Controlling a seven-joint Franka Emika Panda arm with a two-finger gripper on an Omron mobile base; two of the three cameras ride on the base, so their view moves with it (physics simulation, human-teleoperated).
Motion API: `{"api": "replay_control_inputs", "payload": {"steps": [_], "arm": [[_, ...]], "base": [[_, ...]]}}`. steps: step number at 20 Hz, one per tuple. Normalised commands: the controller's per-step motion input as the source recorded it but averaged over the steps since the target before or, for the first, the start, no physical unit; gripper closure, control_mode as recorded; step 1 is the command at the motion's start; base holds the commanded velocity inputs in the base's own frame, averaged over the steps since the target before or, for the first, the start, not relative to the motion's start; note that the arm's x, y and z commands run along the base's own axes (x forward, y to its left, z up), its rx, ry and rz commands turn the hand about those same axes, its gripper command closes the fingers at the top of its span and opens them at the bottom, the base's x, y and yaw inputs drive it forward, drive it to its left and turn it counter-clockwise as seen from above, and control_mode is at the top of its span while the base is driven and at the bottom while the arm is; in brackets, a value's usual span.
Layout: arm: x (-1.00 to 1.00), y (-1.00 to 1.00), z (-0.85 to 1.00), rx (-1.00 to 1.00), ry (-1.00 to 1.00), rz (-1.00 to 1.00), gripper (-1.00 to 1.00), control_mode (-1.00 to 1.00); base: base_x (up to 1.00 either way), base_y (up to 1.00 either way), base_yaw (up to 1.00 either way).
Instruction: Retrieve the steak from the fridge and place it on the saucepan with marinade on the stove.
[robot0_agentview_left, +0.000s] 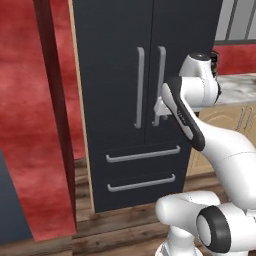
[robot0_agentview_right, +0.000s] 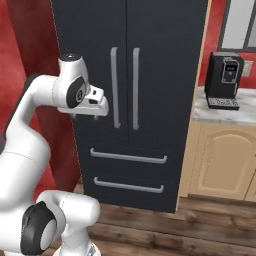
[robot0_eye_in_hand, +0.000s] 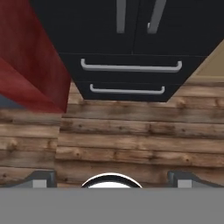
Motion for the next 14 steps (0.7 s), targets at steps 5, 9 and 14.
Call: {"api": "replay_control_inputs", "payload": {"steps": [5, 9, 14], "arm": [[0.0, 0.0, 0.0, 0.0, 0.0, 0.0, -1.0, 1.0], [0.0, 0.0, 0.0, 0.0, 0.0, 0.0, -1.0, 1.0], [0.0, 0.0, 0.0, 0.0, 0.0, 0.0, -1.0, 1.0]], "base": [[0.13, -0.48, 0.03], [0.15, -0.38, 0.0], [0.38, -0.04, -0.01]]}}
